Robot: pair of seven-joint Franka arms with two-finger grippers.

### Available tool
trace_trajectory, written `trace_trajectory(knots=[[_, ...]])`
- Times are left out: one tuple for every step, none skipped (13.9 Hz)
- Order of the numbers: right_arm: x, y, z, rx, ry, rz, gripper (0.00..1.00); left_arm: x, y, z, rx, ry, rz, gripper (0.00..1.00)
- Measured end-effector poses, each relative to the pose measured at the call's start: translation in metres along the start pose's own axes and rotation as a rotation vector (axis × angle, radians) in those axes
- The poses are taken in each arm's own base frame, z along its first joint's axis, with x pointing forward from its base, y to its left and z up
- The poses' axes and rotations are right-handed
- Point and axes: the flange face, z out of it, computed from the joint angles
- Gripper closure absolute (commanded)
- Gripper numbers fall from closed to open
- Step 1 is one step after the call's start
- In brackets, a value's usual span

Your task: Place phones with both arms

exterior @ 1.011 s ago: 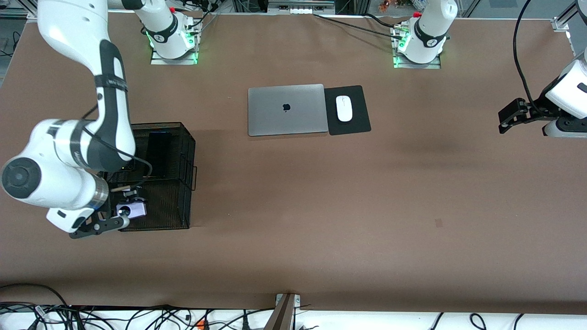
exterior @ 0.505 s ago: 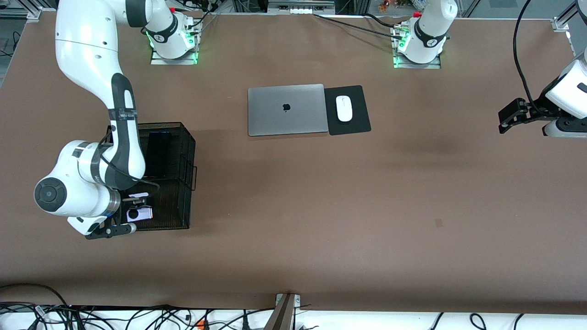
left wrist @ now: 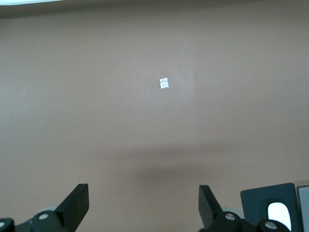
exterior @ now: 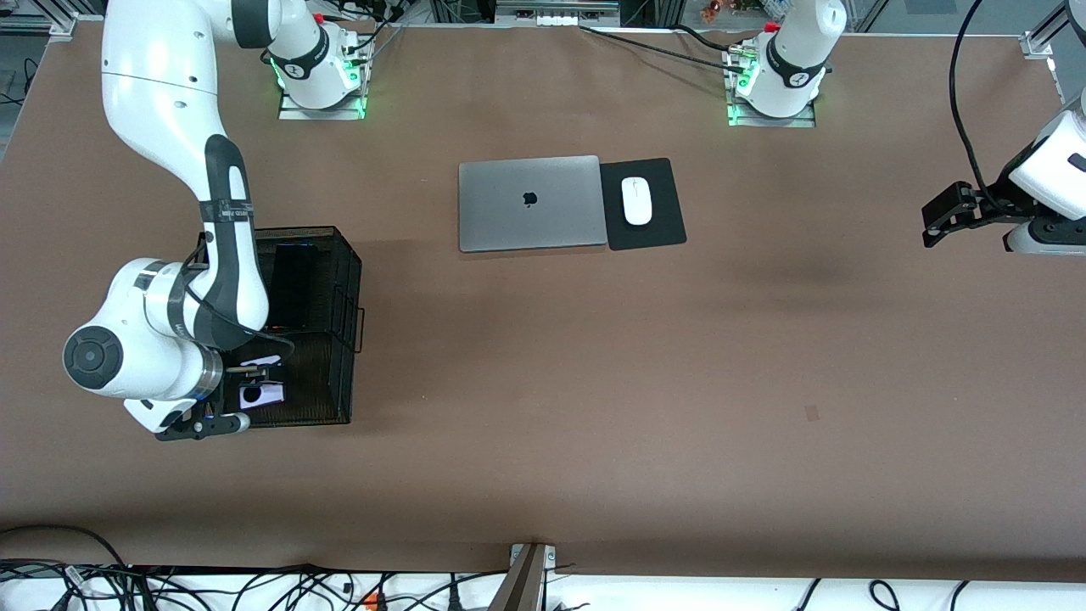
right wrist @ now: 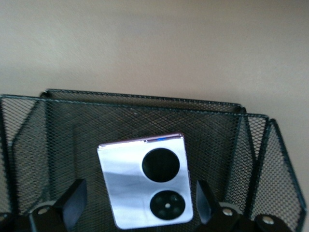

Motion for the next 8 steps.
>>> trace_trajectory(knots=[[0.000,-0.002,-0.010,0.006,0.005,-0.001,0.00,0.000,0.000,0.000,0.000,0.000,0.000,0.00],[-0.002,-0.003,-0.021,0.016,0.002,-0.001,0.00,0.000,0.000,0.000,0.000,0.000,0.000,0.00],[-0.005,-0.005,-0.034,0.028,-0.005,0.001,0.00,0.000,0.000,0.000,0.000,0.000,0.000,0.00],[-0.010,-0.005,-0.050,0.042,-0.013,0.004,0.00,0.000,0.000,0.000,0.000,0.000,0.000,0.00],[-0.016,-0.005,-0.069,0.052,-0.025,0.002,0.00,0.000,0.000,0.000,0.000,0.000,0.000,0.00],[-0.022,-0.004,-0.090,0.051,-0.033,-0.004,0.00,0.000,0.000,0.000,0.000,0.000,0.000,0.00],[-0.030,-0.003,-0.111,0.042,-0.041,-0.008,0.00,0.000,0.000,0.000,0.000,0.000,0.000,0.00],[-0.039,-0.001,-0.133,0.036,-0.050,-0.008,0.00,0.000,0.000,0.000,0.000,0.000,0.000,0.00]])
